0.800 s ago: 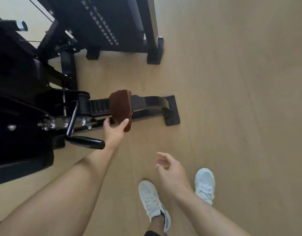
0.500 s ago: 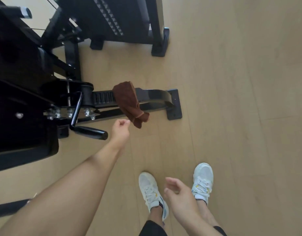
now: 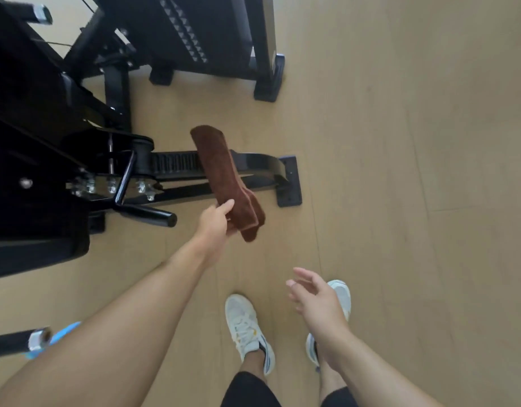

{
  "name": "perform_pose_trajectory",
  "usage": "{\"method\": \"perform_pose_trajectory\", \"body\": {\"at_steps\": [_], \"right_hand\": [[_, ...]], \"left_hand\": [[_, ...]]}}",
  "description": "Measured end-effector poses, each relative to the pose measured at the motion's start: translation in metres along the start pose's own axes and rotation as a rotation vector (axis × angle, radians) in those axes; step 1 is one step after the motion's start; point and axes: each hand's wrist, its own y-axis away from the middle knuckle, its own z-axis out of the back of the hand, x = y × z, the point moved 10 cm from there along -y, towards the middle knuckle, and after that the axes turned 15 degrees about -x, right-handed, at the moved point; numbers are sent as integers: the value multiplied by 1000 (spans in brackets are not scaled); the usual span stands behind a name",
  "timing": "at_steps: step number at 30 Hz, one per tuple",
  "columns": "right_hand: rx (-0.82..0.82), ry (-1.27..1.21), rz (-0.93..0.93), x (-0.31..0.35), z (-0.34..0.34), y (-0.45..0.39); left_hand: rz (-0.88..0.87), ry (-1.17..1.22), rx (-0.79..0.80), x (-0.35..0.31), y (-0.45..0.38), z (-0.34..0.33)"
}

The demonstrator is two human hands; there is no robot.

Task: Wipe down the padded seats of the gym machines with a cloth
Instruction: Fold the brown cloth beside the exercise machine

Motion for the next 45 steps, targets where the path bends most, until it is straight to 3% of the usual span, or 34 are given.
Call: {"method": "perform_pose_trajectory", "body": {"at_steps": [2, 7, 11, 16, 19, 23, 26, 35, 39, 42, 45], "right_hand": [[-12, -47, 10, 14, 9, 23], [16, 335, 522, 83, 43, 111], [101, 526, 747, 120, 70, 189], [217, 474, 765, 151, 89, 289], [283, 388, 837, 168, 79, 339], [402, 313, 881, 192, 46, 399], [504, 339, 889, 199, 11, 445], [559, 412, 1110, 170, -95, 586], [562, 399, 1215, 141, -142, 628], [559, 448, 1196, 120, -171, 644], [557, 402, 1170, 115, -187, 660]], "left_hand": [[82, 50, 108, 15, 48, -1], [216, 28, 251, 16, 186, 20], [243, -52, 300, 7, 286, 56], [296, 132, 169, -8, 369, 133], [190, 292, 196, -26, 404, 176], [-34, 312, 235, -44, 425, 239], [-184, 214, 174, -47, 428, 291], [-371, 441, -5, -11, 418, 449], [-389, 518, -63, 17, 408, 519], [-339, 521, 9, 36, 404, 551], [-258, 620, -41, 51, 405, 581]]}}
